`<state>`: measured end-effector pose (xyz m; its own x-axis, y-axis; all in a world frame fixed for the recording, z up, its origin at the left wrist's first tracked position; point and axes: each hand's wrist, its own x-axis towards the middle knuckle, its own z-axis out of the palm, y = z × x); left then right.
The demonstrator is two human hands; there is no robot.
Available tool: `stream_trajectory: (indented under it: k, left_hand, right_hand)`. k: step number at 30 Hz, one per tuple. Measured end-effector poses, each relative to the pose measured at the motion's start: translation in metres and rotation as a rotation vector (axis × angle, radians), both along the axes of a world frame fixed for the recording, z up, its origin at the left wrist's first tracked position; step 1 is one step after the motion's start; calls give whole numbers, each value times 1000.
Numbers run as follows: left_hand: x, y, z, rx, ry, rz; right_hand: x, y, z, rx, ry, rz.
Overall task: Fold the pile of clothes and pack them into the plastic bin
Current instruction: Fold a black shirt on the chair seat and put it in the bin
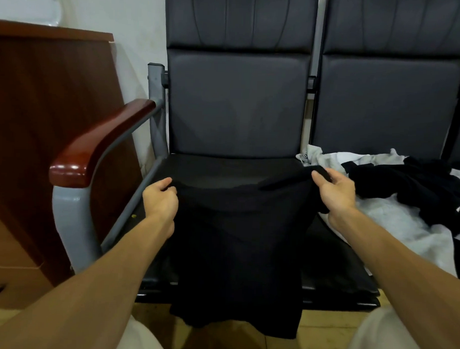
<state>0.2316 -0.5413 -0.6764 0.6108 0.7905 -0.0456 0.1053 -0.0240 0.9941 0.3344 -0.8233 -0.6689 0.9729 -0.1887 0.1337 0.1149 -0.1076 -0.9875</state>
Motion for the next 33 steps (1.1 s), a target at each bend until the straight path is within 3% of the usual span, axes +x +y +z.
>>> stream_trajectory:
  k: [3, 6, 9, 11, 13, 16, 19, 21, 25, 33]
  left_hand:
    - [9, 8, -8, 188, 72, -59]
    - [12, 14, -20, 219, 247, -252]
    - [10, 22, -28, 399, 433, -422]
    - [6, 28, -30, 586, 509, -444]
    - [1, 33, -31, 740, 547, -396]
    - [-7, 39, -27, 988, 556, -380]
    - [-9, 46, -27, 963, 482, -696]
    - [-9, 51, -28, 963, 556, -897]
    - [-1, 65, -37, 958, 637, -1010]
    - [18, 54, -45, 1114, 563, -911]
  right_hand:
    - [12, -4, -10, -421, -125, 44]
    - [15, -11, -29, -861, 74, 161]
    - [11, -15, -35, -1087, 151, 250]
    - [7, -15, -31, -1248, 27, 237]
    - [2, -14, -24, -1243, -127, 303]
    - [-8, -16, -14, -1201, -109, 645]
    - [-12, -20, -15, -1306, -9, 853]
    - [-8, -23, -19, -1329, 27, 924]
    - [1, -21, -24, -1291, 55, 1003]
    - [13, -8, -37, -1343, 13, 963]
